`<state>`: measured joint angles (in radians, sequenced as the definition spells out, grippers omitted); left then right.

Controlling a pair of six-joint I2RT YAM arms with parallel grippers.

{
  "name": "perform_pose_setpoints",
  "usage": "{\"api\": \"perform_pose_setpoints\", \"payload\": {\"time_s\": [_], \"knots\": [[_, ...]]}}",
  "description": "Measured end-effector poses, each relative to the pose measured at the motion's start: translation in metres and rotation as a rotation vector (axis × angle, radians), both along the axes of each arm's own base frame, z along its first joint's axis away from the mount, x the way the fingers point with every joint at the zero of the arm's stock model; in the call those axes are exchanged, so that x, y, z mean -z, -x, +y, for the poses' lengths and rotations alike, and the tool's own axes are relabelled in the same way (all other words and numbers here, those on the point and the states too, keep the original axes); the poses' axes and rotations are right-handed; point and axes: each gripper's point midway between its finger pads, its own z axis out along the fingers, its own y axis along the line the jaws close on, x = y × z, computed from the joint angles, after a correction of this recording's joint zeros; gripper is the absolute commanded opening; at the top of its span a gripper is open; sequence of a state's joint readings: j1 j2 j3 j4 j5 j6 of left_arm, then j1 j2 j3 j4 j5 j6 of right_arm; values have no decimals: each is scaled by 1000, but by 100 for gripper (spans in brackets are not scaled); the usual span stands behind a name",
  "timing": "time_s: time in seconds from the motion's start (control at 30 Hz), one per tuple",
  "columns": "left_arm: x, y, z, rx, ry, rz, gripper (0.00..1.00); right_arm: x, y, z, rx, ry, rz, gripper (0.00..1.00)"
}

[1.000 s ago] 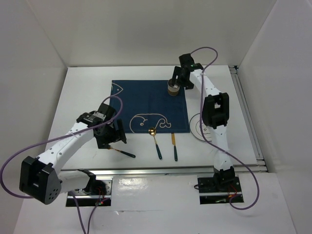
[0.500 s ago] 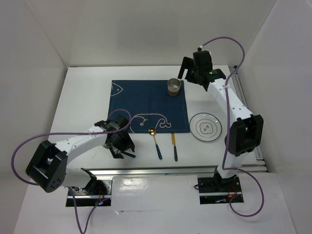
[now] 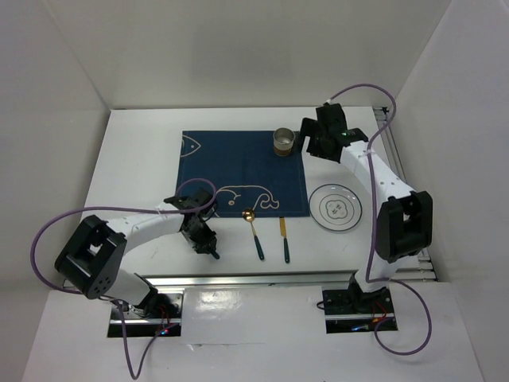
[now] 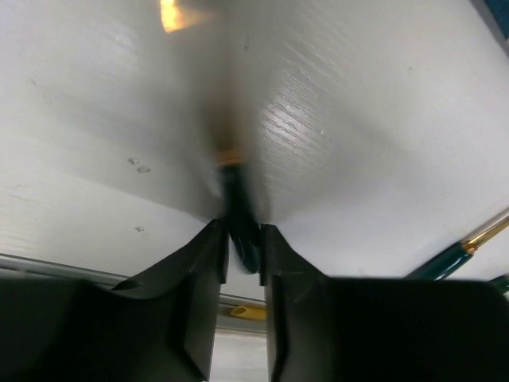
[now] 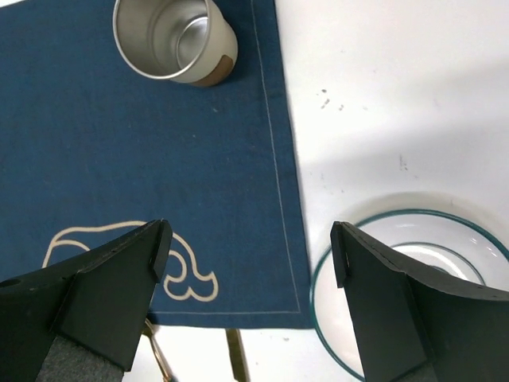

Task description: Set the dinner table for one person

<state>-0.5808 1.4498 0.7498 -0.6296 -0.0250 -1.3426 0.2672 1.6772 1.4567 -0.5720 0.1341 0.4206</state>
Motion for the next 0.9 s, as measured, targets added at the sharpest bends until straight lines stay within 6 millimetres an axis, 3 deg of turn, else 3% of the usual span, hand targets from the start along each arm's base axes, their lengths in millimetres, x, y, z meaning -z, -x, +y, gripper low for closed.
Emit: {"api": "perform_pose_setpoints", "payload": {"time_s": [0.07,0.17,0.3,0.4,0.47,0.57,0.67,0.77,0.9], "knots": [[1,0,1,-11,-5,1,14,-3,5,-4,-1,4,-8,94],[0,2,5,-24,-27,11,0,-6,11,-9,-4,12,-16,94],[-10,14,24,-6,-94,15,0,6,21,-15,-8,27,14,94],[-44,7,32,70,-124,-62,0,20,32,-17,-24,30,52,94],[-75,-13,30,143,-144,-143,0,27,41,-16,-41,27,79,94],[-117,-58,26,245,-212,-263,0,34,54,-11,-68,18,110,94],[-134,-103,30,315,-329,-292,0,40,71,0,-110,18,147,94],[-115,-149,35,382,-445,-246,0,43,98,24,-188,20,185,94],[-73,-182,49,488,-547,-111,0,45,132,46,-256,13,208,94]]}}
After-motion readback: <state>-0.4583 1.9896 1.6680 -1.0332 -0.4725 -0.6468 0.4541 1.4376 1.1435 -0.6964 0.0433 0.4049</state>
